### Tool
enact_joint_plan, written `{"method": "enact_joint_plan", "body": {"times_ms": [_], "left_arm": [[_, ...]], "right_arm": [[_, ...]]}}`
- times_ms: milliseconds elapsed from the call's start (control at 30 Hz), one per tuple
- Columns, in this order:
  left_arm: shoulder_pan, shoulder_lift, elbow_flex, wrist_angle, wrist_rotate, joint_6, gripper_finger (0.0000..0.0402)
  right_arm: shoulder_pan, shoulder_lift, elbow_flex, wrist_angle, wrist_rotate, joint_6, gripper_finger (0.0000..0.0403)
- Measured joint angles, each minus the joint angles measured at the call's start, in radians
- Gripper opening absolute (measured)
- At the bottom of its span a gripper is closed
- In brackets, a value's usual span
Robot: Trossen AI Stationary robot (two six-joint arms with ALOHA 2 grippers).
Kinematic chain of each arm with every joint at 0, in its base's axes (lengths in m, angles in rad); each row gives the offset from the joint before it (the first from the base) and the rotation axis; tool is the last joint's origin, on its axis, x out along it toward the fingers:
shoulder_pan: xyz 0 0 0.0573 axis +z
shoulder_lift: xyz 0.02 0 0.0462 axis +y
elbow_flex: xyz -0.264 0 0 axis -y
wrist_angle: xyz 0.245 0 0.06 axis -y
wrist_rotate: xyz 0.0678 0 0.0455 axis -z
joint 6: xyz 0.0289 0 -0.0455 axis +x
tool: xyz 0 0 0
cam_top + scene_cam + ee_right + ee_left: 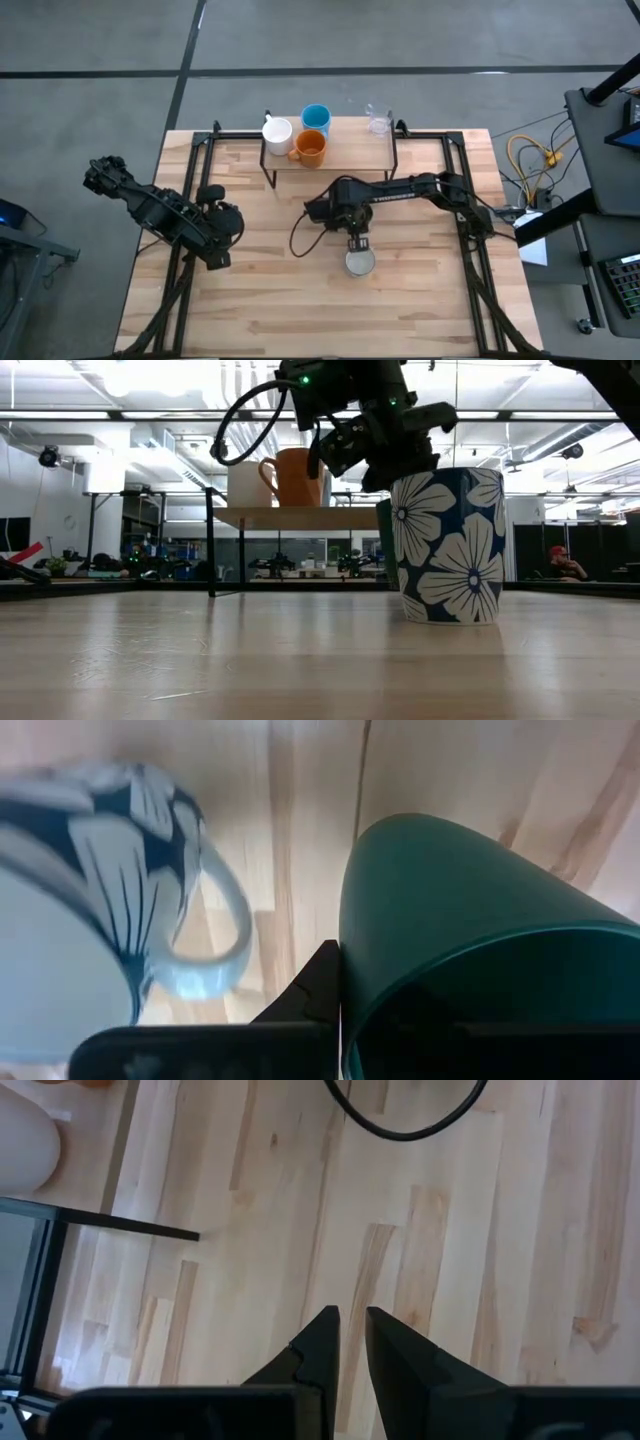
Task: Stack small to large cups/mugs on shelf
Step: Put the dark green cup on the shelf
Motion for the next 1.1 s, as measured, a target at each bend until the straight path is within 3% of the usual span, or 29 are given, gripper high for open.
{"method": "enact_joint_plan", "body": {"times_ms": [200,667,767,867,1100], "left_arm": [[0.001,0.0,0.0,0.0,-0.003,0.0,0.0038],[0.001,0.0,0.0,0.0,-0.004,0.001,0.0038],[0.001,0.0,0.0,0.0,-0.004,0.005,0.0038],[0.001,0.0,0.0,0.0,-0.005,0.007,0.0038],[0.001,-0.001,0.0,-0.001,-0.005,0.007,0.0038]], "right_arm": [[-0.001,0.0,0.007,0.049,-0.052,0.044,0.002],[0.0,0.0,0.005,0.078,-0.071,0.071,0.0117],[0.0,0.0,0.003,0.081,-0.049,0.082,0.0091],[-0.001,0.0,0.001,0.092,-0.032,0.052,0.0026],[0.0,0.0,0.001,0.1,0.009,0.091,0.0009]]}}
